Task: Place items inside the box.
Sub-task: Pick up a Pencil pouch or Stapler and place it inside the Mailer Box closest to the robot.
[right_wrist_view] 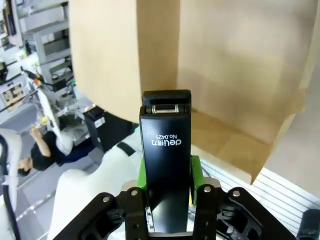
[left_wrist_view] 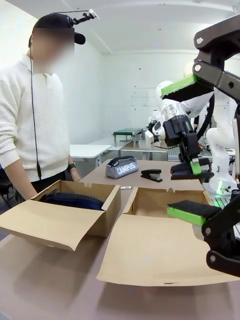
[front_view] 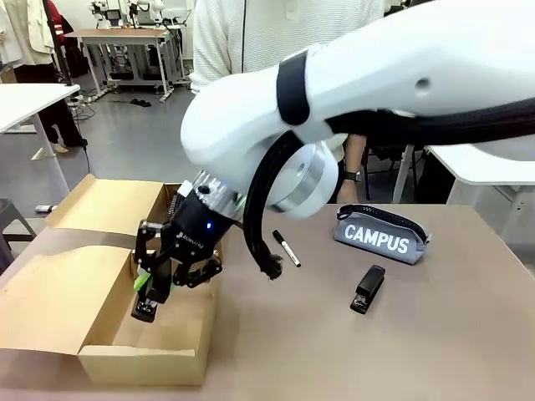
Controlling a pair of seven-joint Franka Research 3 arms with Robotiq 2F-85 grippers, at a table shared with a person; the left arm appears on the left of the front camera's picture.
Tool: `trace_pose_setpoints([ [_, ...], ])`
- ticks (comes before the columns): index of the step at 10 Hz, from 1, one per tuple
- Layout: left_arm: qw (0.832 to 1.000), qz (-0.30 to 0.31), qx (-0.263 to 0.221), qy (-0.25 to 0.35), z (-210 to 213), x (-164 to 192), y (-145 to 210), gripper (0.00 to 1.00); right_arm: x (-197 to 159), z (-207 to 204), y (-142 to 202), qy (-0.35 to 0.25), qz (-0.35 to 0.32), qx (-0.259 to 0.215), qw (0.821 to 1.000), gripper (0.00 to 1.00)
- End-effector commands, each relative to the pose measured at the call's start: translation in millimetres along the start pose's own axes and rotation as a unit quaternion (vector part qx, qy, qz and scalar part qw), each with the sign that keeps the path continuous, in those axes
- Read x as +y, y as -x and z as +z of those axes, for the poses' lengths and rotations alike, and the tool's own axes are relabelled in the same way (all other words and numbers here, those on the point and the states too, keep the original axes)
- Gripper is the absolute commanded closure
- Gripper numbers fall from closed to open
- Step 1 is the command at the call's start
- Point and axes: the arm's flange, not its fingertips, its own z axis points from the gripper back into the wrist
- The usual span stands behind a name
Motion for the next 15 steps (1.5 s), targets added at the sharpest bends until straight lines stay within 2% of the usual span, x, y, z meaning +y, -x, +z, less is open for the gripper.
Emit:
trace_pose_setpoints([
  [1, 1.000, -0.009, 0.000, 0.009, 1, -1, 0, 0.00, 21, -17, -12, 0.032, -0.011, -0.022, 0.999, 0.63],
  [3, 1.000, -0.009, 0.000, 0.009, 1, -1, 0, 0.00, 28, -41, -23, 0.096, -0.008, -0.030, 0.995, 0.63],
  [4, 1.000, -0.009, 0.000, 0.009, 1, -1, 0, 0.00, 33, -53, -31, 0.109, -0.003, -0.032, 0.994, 0.63],
  [6, 1.000, -0.009, 0.000, 0.009, 1, -1, 0, 0.00, 41, -80, -43, 0.144, -0.006, -0.072, 0.987, 0.63],
  [9, 1.000, -0.009, 0.000, 0.009, 1, -1, 0, 0.00, 44, -111, -58, 0.164, -0.041, -0.060, 0.984, 0.63],
  [11, 1.000, -0.009, 0.000, 0.009, 1, -1, 0, 0.00, 41, -115, -58, 0.166, -0.044, -0.056, 0.984, 0.63],
  [12, 1.000, -0.009, 0.000, 0.009, 1, -1, 0, 0.00, 40, -116, -58, 0.165, -0.047, -0.060, 0.983, 0.58],
  [13, 1.000, -0.009, 0.000, 0.009, 1, -1, 0, 0.00, 40, -115, -61, 0.167, -0.052, -0.060, 0.983, 0.08],
  [15, 1.000, -0.009, 0.000, 0.009, 1, -1, 0, 0.00, 38, -115, -60, 0.167, -0.055, -0.061, 0.983, 0.00],
])
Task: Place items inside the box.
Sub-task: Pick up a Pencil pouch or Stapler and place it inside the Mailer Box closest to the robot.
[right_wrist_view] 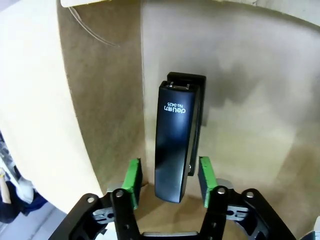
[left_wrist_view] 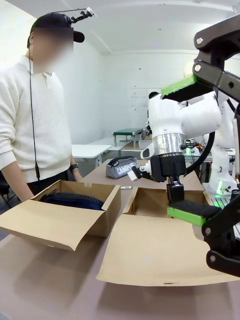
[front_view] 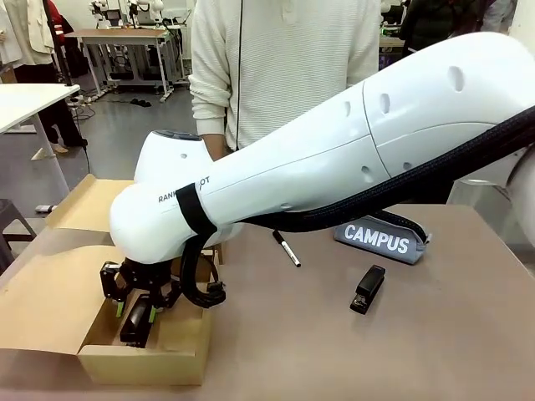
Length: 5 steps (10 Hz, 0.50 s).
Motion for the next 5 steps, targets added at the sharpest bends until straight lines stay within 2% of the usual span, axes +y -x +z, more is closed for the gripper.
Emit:
trace_pose_setpoints([
  [1, 1.000, -0.009, 0.000, 0.009, 1, -1, 0, 0.00, 2, 3, 4, 0.009, -0.018, -0.015, 1.000, 0.00],
  [5, 1.000, -0.009, 0.000, 0.009, 1, -1, 0, 0.00, -10, 19, 6, -0.004, -0.024, -0.013, 1.000, 0.00],
])
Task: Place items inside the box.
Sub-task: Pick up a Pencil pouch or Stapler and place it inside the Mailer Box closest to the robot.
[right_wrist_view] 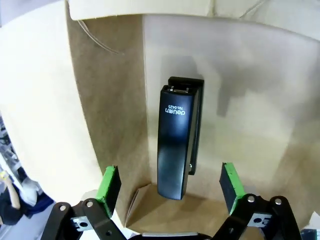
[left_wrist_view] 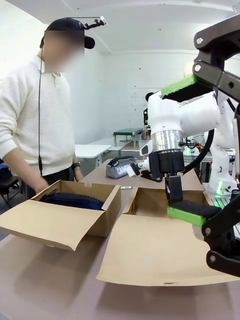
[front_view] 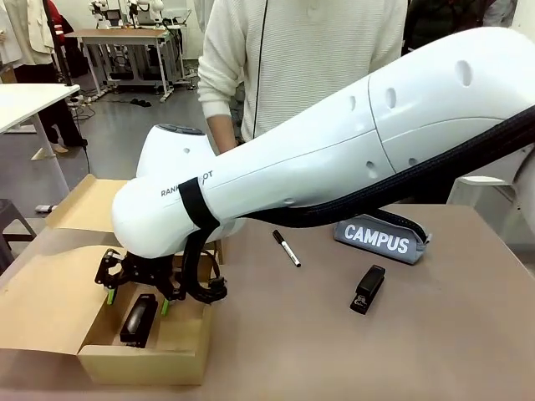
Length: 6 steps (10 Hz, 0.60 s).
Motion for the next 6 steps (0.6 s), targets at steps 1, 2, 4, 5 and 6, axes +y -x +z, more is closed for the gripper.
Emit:
trace_pose_setpoints([
  [1, 1.000, -0.009, 0.000, 0.009, 1, -1, 0, 0.00, -20, 30, 12, -0.013, -0.007, -0.004, 1.000, 0.00],
  [2, 1.000, -0.009, 0.000, 0.009, 1, -1, 0, 0.00, -31, 51, 18, -0.019, 0.006, 0.011, 1.000, 0.00],
  [4, 1.000, -0.009, 0.000, 0.009, 1, -1, 0, 0.00, -69, 104, 55, -0.060, 0.098, 0.074, 0.991, 0.00],
  [5, 1.000, -0.009, 0.000, 0.009, 1, -1, 0, 0.00, -89, 123, 78, -0.081, 0.110, 0.084, 0.987, 0.00],
  [6, 1.000, -0.009, 0.000, 0.009, 1, -1, 0, 0.00, -107, 135, 99, -0.101, 0.106, 0.067, 0.987, 0.00],
])
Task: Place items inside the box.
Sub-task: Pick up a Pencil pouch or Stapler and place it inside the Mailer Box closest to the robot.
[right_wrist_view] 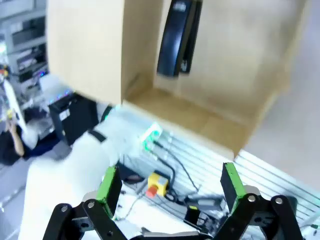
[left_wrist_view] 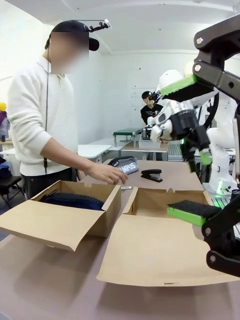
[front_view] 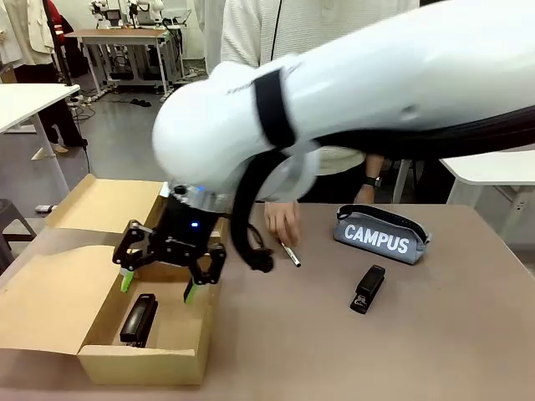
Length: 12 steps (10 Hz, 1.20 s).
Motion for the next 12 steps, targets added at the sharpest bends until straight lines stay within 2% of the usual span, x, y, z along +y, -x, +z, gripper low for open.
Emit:
trace_pose_setpoints([
  [1, 1.000, -0.009, 0.000, 0.009, 1, -1, 0, 0.00, -39, 15, 57, -0.056, 0.016, -0.005, 0.998, 0.00],
  [2, 1.000, -0.009, 0.000, 0.009, 1, -1, 0, 0.00, 0, 0, 0, 0.000, 0.000, 0.000, 1.000, 0.00],
  [4, 1.000, -0.009, 0.000, 0.009, 1, -1, 0, 0.00, 0, 0, 0, 0.000, 0.000, 0.000, 1.000, 0.00],
  [5, 1.000, -0.009, 0.000, 0.009, 1, -1, 0, 0.00, -14, 11, 28, -0.016, 0.011, -0.002, 1.000, 0.00],
  [7, 1.000, -0.009, 0.000, 0.009, 1, -1, 0, 0.00, -26, 29, 26, -0.042, 0.028, 0.024, 0.998, 0.00],
  [9, 1.000, -0.009, 0.000, 0.009, 1, -1, 0, 0.00, -72, 74, 57, -0.084, 0.030, 0.073, 0.993, 0.00],
  [11, 1.000, -0.009, 0.000, 0.009, 1, -1, 0, 0.00, -152, 143, 94, -0.192, 0.019, 0.017, 0.981, 0.00],
  [12, 1.000, -0.009, 0.000, 0.009, 1, -1, 0, 0.00, -195, 168, 107, -0.261, 0.048, 0.020, 0.964, 0.00],
])
